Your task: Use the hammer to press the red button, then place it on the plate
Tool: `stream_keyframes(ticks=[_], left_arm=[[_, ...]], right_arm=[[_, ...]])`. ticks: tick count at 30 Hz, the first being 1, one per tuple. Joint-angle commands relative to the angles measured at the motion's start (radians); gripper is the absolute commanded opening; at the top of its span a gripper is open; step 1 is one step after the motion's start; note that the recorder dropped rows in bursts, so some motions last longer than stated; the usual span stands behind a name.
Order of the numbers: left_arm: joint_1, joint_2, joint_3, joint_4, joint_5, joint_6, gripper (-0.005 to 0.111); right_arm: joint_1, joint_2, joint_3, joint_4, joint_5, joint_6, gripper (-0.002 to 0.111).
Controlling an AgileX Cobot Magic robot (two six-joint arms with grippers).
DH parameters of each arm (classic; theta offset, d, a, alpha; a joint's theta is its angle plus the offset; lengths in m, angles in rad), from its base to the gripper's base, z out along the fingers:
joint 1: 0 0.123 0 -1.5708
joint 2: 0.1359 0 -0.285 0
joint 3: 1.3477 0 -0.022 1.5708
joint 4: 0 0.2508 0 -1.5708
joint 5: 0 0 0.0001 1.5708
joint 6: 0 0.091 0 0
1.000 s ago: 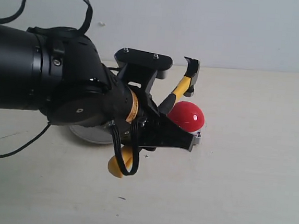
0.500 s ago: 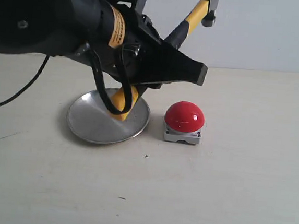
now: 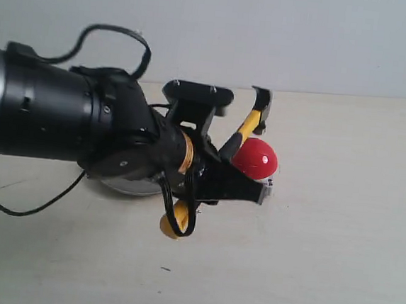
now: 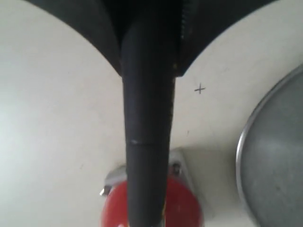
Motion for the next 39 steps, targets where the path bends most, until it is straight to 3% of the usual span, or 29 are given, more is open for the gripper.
stream_keyframes(ticks=[1, 6, 12, 16, 21, 23, 24, 26, 30, 39], left_arm=[[0.006, -0.154, -0.039, 0.016, -0.065, 0.03, 0.0], [0.026, -0.193, 0.011, -0.001, -0.155, 0.024, 0.0], [0.156, -0.198, 0.202, -0.079, -0.372, 0.002, 0.0], [0.183, -0.223, 0.296, -0.066, -0.579, -0.027, 0.0], [0.206, -0.224, 0.305, -0.041, -0.615, -0.045, 0.0], [0.231, -0.224, 0.305, 0.11, -0.667, -0.182, 0.0], [0.249, -0.222, 0.305, 0.264, -0.753, -0.309, 0.0], [0.301, -0.216, 0.305, 0.417, -0.96, -0.455, 0.0], [0.396, -0.194, 0.333, 0.437, -1.161, -0.497, 0.0], [0.56, -0.132, 0.431, 0.448, -1.369, -0.504, 0.0]], right_arm=[[-0.004, -0.006, 0.005, -0.002, -0.004, -0.003, 0.0], [-0.004, -0.006, 0.005, -0.002, -0.004, -0.003, 0.0], [-0.004, -0.006, 0.005, -0.001, -0.004, -0.005, 0.0], [-0.004, -0.006, 0.005, -0.001, -0.004, -0.005, 0.0], [-0.004, -0.006, 0.005, -0.001, -0.004, -0.005, 0.0], [-0.004, -0.006, 0.005, -0.003, -0.004, -0.005, 0.0], [-0.004, -0.006, 0.005, -0.003, -0.004, -0.005, 0.0], [-0.004, -0.006, 0.005, -0.003, -0.004, -0.005, 0.0], [-0.004, -0.006, 0.005, -0.003, -0.004, -0.005, 0.0], [-0.004, -0.006, 0.005, -0.003, -0.004, -0.005, 0.0]])
